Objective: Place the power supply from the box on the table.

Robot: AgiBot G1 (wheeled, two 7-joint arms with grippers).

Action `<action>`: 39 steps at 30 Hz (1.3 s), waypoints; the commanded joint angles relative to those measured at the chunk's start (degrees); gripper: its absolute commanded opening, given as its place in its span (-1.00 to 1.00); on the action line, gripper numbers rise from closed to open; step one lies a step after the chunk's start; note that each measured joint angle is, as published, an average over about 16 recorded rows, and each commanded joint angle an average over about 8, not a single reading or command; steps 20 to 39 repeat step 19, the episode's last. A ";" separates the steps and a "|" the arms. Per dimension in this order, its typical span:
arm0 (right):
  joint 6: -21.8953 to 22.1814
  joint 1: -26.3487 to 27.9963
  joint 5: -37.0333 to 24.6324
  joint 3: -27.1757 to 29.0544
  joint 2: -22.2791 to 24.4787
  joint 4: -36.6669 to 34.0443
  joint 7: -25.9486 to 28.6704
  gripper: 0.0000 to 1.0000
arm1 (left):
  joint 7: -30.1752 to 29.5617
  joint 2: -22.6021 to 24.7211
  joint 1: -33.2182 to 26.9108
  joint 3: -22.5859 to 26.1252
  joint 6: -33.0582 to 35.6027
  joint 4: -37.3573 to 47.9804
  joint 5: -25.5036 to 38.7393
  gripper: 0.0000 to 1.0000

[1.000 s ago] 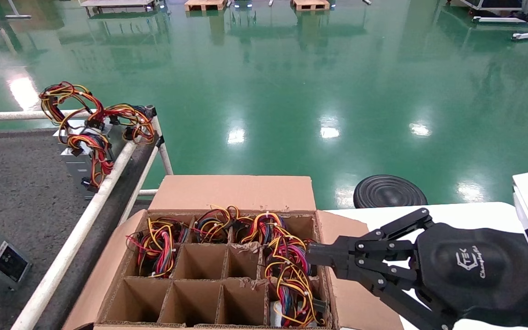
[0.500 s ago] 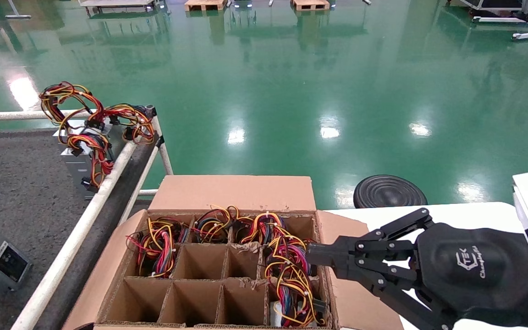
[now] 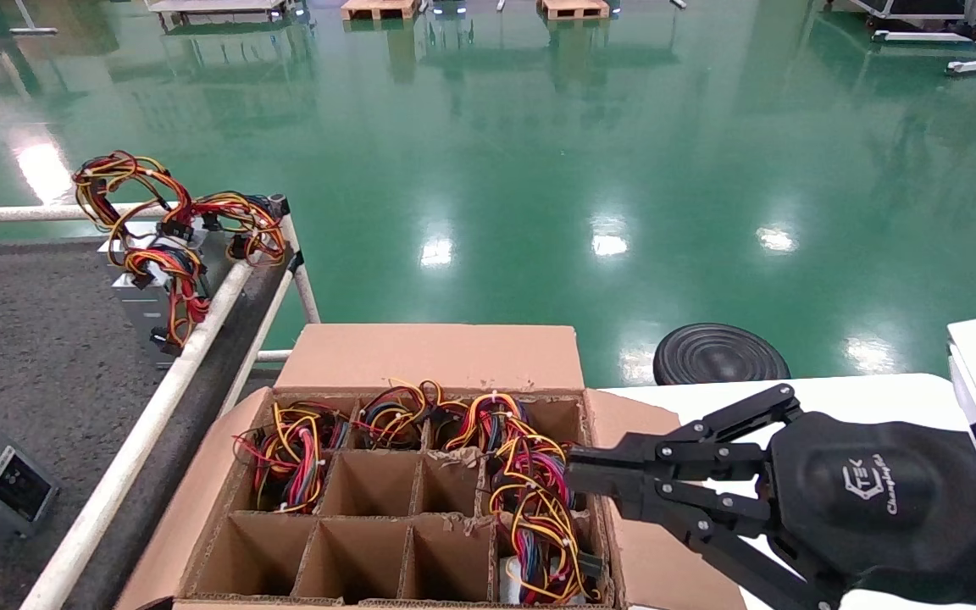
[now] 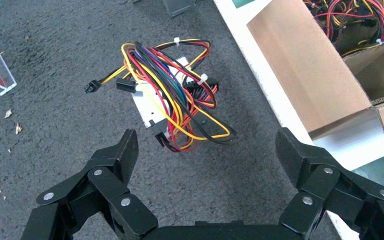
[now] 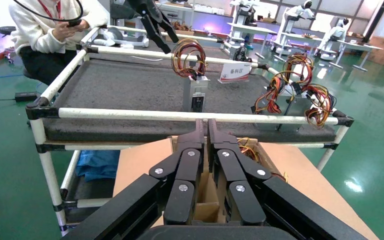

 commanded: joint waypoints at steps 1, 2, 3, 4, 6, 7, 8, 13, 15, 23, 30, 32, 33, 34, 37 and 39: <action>0.00 0.00 0.00 0.00 0.00 0.00 0.00 1.00 | -0.01 0.01 -0.01 -0.02 0.00 -0.02 -0.04 1.00; 0.00 0.00 0.00 0.00 0.00 0.00 0.00 1.00 | -0.02 0.01 -0.01 -0.04 -0.01 -0.04 -0.07 1.00; 0.00 0.00 0.00 0.00 0.00 0.00 0.00 1.00 | -0.03 0.01 -0.01 -0.05 -0.01 -0.05 -0.10 1.00; 0.00 0.00 0.00 0.00 0.00 0.00 0.00 1.00 | -0.04 0.01 -0.01 -0.06 -0.01 -0.06 -0.11 1.00; 0.01 -0.01 0.01 0.00 0.00 -0.01 0.00 1.00 | -0.05 0.01 -0.01 -0.09 -0.02 -0.08 -0.15 1.00; 0.01 -0.01 0.01 0.00 0.00 -0.01 0.00 1.00 | -0.06 0.01 -0.01 -0.10 -0.02 -0.09 -0.18 1.00; 0.01 -0.01 0.01 0.00 0.01 -0.01 0.00 1.00 | -0.07 0.01 0.00 -0.11 -0.03 -0.10 -0.20 1.00; 0.01 -0.01 0.01 0.00 0.01 -0.01 0.00 1.00 | -0.07 0.02 -0.01 -0.12 -0.01 -0.11 -0.21 1.00; 0.01 -0.01 0.01 0.00 0.00 -0.01 0.00 1.00 | -0.07 0.03 -0.01 -0.13 -0.01 -0.11 -0.21 1.00; 0.01 -0.01 0.01 0.00 0.01 -0.01 0.00 1.00 | -0.07 0.03 -0.01 -0.13 0.00 -0.11 -0.21 1.00; 0.01 -0.01 0.01 0.00 0.01 -0.01 0.00 1.00 | -0.07 0.03 -0.01 -0.13 0.00 -0.11 -0.21 1.00; 0.01 -0.01 0.01 0.00 0.01 -0.01 0.00 1.00 | -0.07 0.03 -0.01 -0.13 0.00 -0.11 -0.21 1.00; 0.01 -0.01 0.01 0.00 0.01 -0.01 0.00 1.00 | -0.07 0.03 -0.01 -0.13 0.00 -0.11 -0.21 1.00; 0.01 -0.01 0.01 0.00 0.01 -0.01 0.00 1.00 | -0.07 0.03 -0.01 -0.13 0.00 -0.11 -0.21 1.00; 0.01 -0.01 0.01 0.00 0.01 -0.01 0.00 1.00 | -0.07 0.03 -0.01 -0.13 0.00 -0.11 -0.21 1.00; 0.01 -0.01 0.01 0.00 0.01 -0.01 0.00 1.00 | -0.07 0.03 -0.01 -0.13 0.00 -0.11 -0.21 1.00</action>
